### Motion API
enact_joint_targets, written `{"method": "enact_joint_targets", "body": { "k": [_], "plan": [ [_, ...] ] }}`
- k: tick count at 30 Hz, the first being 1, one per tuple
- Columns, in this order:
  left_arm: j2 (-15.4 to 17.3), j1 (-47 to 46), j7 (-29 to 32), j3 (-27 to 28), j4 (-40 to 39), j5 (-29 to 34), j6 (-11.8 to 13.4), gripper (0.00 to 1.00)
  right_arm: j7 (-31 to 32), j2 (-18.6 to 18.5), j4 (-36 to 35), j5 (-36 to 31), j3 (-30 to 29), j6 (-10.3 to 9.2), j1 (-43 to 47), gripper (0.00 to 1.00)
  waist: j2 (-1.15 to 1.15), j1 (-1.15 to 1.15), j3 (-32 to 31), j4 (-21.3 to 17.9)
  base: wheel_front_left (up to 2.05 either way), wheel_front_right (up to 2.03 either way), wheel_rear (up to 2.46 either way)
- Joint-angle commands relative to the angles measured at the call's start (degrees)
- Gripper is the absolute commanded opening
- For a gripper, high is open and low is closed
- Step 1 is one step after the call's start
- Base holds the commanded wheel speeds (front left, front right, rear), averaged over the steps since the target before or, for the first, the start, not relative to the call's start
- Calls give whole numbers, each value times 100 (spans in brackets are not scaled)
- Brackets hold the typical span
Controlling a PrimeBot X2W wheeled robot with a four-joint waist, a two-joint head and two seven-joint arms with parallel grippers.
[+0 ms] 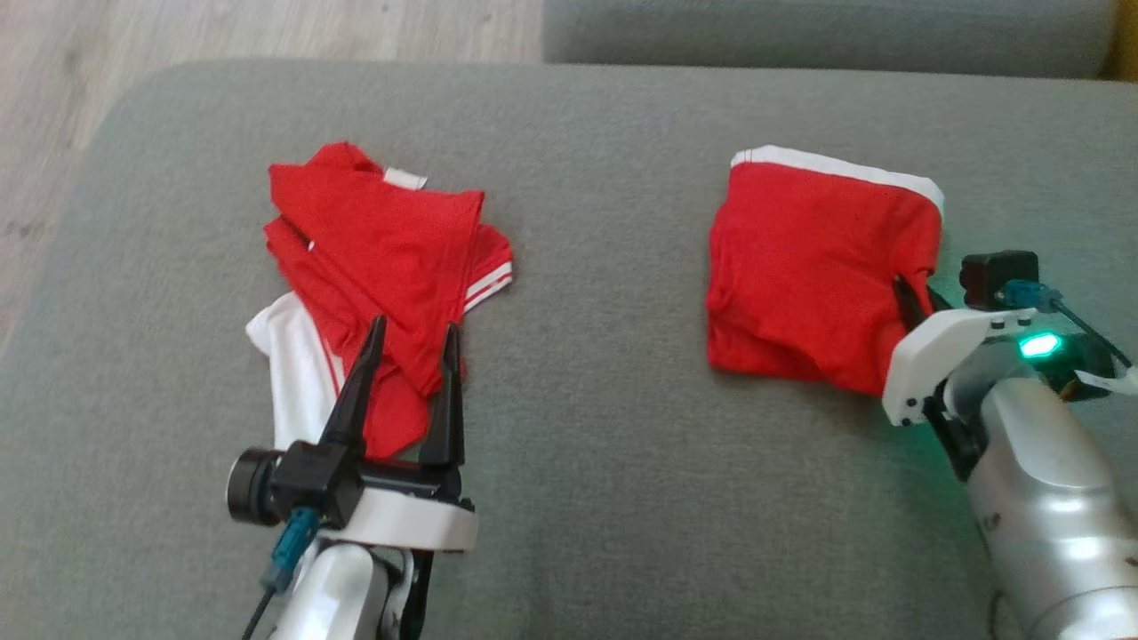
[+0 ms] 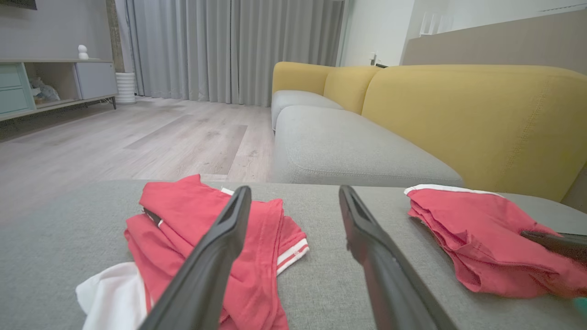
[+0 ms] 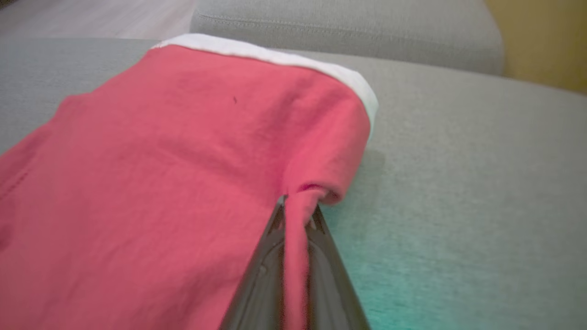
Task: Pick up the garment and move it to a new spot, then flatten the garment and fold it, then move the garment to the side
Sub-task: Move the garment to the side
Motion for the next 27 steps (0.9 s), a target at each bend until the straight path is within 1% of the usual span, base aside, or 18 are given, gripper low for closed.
{"method": "enact_joint_targets", "body": {
  "k": [1,3,6,8,12,15,19,21,24,27],
  "plan": [
    [20,-26,-25,207,-166,-35,20,100,-93,-133,-125,-23,248,-4,-170,0,0,0,-131,-129,0,0,0],
    [20,11,-25,230,-191,-33,29,100,-86,-340,-109,-30,559,-4,-165,0,0,0,-181,-193,0,0,0],
    [20,41,-25,264,-228,-28,32,100,-40,-830,-112,-86,1093,-4,-140,0,0,0,-193,-269,0,0,0],
    [20,40,-25,274,-249,-20,26,100,23,-1181,-116,3,1403,-4,-121,0,0,0,-165,-302,0,0,0],
    [20,10,-25,285,-317,-11,16,100,161,-2069,-197,62,2090,-4,-131,0,0,0,-5,-337,0,0,0],
    [20,-58,-25,280,-350,-12,-9,100,261,-2746,-201,150,2417,-4,-170,0,0,0,168,-313,0,0,0],
    [20,-181,-25,266,-387,-22,-33,100,401,-3443,-179,238,2564,-4,-310,0,0,0,434,-248,0,0,0],
    [20,-244,-25,262,-404,-27,-39,100,426,-3714,-154,198,2525,-4,-421,0,0,0,559,-214,0,0,0],
    [20,-346,-25,255,-432,-43,-50,100,441,-3915,-112,148,2392,-4,-572,0,0,0,739,-158,0,0,0],
    [20,-439,-25,223,-432,-66,-59,100,467,-3990,-75,18,2280,-4,-659,0,0,0,849,-102,0,0,0]
  ]
}}
